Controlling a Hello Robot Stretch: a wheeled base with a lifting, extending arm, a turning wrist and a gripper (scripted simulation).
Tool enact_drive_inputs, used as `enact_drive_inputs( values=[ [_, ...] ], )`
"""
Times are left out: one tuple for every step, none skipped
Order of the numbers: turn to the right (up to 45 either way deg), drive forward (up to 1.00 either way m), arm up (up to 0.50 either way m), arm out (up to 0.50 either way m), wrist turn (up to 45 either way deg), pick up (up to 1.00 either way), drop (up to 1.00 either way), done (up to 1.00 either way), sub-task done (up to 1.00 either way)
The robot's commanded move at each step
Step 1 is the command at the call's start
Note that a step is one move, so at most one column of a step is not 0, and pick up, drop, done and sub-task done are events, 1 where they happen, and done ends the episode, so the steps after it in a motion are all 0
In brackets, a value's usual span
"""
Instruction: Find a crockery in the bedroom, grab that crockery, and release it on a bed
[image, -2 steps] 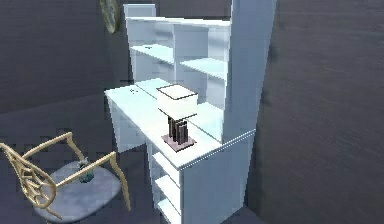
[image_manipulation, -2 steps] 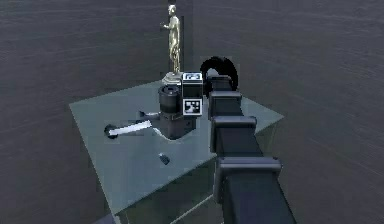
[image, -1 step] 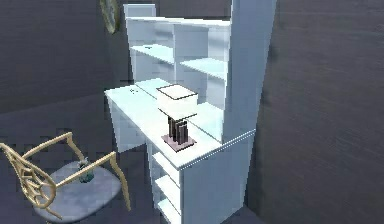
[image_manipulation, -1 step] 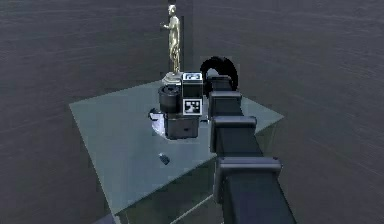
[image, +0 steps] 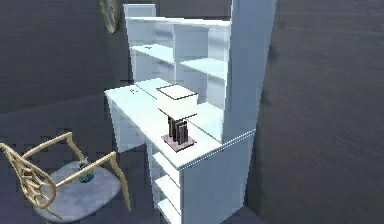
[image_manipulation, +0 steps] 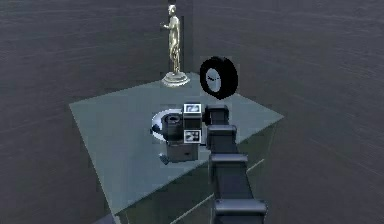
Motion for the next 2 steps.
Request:
enact_drive_inputs(
  values=[
    [0.0, 0.00, 0.00, 0.00, 0.0, 1.00, 0.00, 0.00, 0.00],
    [0.0, 0.00, 0.06, 0.00, 0.0, 0.00, 0.00, 0.00, 0.00]
  ],
)
